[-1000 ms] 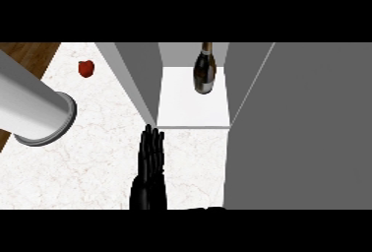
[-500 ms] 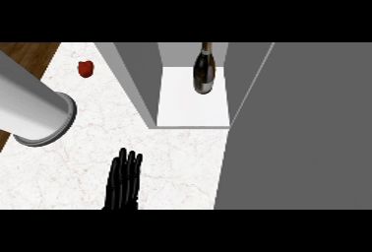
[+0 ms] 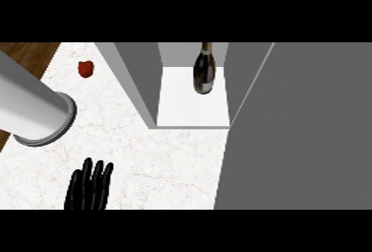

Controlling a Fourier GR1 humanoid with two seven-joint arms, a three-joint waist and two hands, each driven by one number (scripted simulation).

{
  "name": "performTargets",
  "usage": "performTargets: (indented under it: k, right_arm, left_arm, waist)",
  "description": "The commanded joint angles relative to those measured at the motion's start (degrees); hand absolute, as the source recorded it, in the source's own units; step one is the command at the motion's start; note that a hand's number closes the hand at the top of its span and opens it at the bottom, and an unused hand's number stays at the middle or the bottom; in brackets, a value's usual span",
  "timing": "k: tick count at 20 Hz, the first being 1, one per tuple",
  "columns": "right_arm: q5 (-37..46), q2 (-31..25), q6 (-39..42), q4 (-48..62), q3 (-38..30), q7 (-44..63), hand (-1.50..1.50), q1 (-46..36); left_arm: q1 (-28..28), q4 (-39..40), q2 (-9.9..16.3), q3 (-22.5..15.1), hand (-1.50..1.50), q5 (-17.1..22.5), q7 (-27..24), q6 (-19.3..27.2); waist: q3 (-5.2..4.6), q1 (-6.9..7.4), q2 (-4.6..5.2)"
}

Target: Pick up the wine, place it into the cabinet and close the cabinet

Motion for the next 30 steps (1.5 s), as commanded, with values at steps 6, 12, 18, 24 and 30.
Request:
performTargets:
  k: [6,12,18,24,30]
  right_arm:
    - [-5.57,3.6,-2.27,-9.62,11.66,7.67,1.5,5.57]
    - [-3.28,1.43,2.5,-10.43,18.56,5.52,1.5,6.19]
    - [6.95,6.69,-3.23,-8.94,32.09,7.64,1.5,2.54]
    - [12.09,7.24,-11.64,-7.56,41.6,7.34,1.5,-0.29]
    - [21.57,7.19,-23.73,-1.02,49.88,4.38,1.5,-8.79]
  left_arm:
    - [7.56,-6.21,7.15,9.71,-1.5,5.11,-1.8,-5.12]
    - [13.62,-5.92,10.54,16.53,-1.5,9.36,-5.33,-12.85]
    - [15.8,-6.98,13.85,23.97,-1.5,14.04,-2.49,-17.08]
    - [17.42,-5.59,15.25,30.48,-1.5,17.95,-1.75,-21.77]
    - [17.94,-6.63,17.42,35.26,-1.5,20.5,1.01,-24.09]
  waist:
    - [-0.02,0.19,-0.12]
    - [-0.04,0.42,-0.16]
    - [-0.07,0.09,-0.2]
    - [-0.12,-0.16,-0.32]
    - [-0.12,0.18,-0.29]
